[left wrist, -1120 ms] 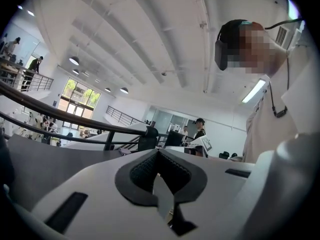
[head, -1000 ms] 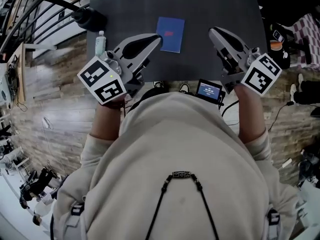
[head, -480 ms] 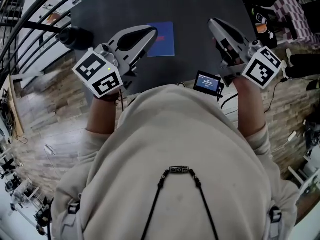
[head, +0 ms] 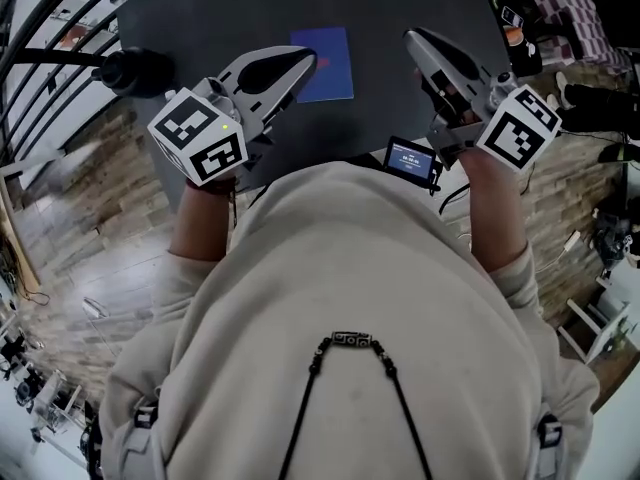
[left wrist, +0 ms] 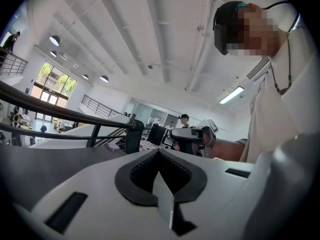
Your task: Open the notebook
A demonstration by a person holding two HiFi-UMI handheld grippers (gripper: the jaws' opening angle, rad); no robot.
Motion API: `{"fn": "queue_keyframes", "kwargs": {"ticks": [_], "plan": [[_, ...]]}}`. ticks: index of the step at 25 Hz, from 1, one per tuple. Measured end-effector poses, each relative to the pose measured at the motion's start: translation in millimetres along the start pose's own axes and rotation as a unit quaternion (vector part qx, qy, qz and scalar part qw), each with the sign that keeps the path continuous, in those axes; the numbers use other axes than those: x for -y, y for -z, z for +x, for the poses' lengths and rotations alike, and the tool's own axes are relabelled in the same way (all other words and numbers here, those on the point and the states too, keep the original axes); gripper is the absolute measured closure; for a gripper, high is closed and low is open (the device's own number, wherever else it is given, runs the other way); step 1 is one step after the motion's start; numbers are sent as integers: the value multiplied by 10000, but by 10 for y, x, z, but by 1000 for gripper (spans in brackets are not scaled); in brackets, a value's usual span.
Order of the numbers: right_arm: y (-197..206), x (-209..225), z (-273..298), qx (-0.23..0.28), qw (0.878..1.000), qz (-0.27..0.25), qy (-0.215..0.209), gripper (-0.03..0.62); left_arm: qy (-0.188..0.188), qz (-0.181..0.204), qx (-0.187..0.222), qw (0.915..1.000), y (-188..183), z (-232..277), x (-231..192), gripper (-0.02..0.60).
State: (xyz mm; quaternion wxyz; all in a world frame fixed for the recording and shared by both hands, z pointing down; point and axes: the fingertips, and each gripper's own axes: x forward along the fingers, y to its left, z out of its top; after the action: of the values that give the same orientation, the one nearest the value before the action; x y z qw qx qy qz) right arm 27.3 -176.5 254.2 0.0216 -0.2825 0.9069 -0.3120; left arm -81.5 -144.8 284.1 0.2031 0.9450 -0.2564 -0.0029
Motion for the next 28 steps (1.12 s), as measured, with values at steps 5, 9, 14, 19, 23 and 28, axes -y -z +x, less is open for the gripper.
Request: {"fn": "queue_keyframes", "kwargs": {"ticks": [5,9,14,19,23,28], "plan": [[-68,110,114,-28,9998,22,-171,578,-231,-41,-7,9997,18,26,-59,581],[-188,104,472,-144,9992,-30,-367,577,-352,-29,-29,9994,-111,-93,-228,581],[-283,120,672,-148,9983,-48,-559,577,-561,-69,-53,9984,-130,-146,-358,581],[-232,187,742,-266,9976,-26,-635,577,-655,-129,-93,9977,-66,-146,-425,581],[-206,297,755,-328,9977,45,-584,577,-907,-181,0,9957,-52,-155,-533,581],[-132,377,806,-415,9974,79,-576,577,-1451,-306,166,9888,-17,-268,-758,581]]}}
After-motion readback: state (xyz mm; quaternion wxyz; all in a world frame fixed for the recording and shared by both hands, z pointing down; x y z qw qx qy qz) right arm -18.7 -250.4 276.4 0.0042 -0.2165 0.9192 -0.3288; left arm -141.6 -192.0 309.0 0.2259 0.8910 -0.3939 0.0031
